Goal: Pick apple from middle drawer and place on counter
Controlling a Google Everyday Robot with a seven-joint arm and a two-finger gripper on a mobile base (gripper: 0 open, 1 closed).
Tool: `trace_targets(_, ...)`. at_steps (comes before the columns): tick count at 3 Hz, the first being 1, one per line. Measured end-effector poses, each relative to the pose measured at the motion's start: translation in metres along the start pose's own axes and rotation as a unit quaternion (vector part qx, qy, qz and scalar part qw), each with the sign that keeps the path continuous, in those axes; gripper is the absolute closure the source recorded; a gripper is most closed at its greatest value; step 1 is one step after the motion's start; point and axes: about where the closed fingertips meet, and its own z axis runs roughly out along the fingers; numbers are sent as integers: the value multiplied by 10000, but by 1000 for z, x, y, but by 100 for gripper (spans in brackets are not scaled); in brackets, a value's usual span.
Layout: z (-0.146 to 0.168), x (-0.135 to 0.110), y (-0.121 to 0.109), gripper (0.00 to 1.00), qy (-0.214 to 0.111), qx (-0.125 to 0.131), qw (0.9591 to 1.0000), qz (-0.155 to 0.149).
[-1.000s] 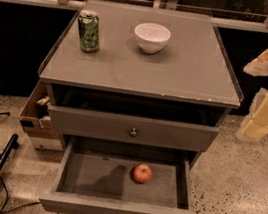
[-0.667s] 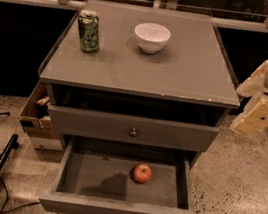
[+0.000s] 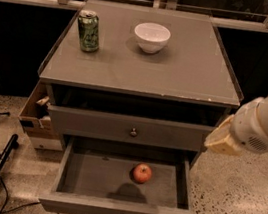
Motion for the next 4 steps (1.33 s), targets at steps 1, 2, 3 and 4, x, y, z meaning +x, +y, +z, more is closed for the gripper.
trace_targets(1,76,30,13,100,-242,-258,9979,537)
trace_targets(2,82,30,9,100,-279,-192,9980,543)
trace_targets(3,105,52,18,100,-299,-244,9974,613)
trace_targets(4,155,76,26,100,-564,-297,9938,909)
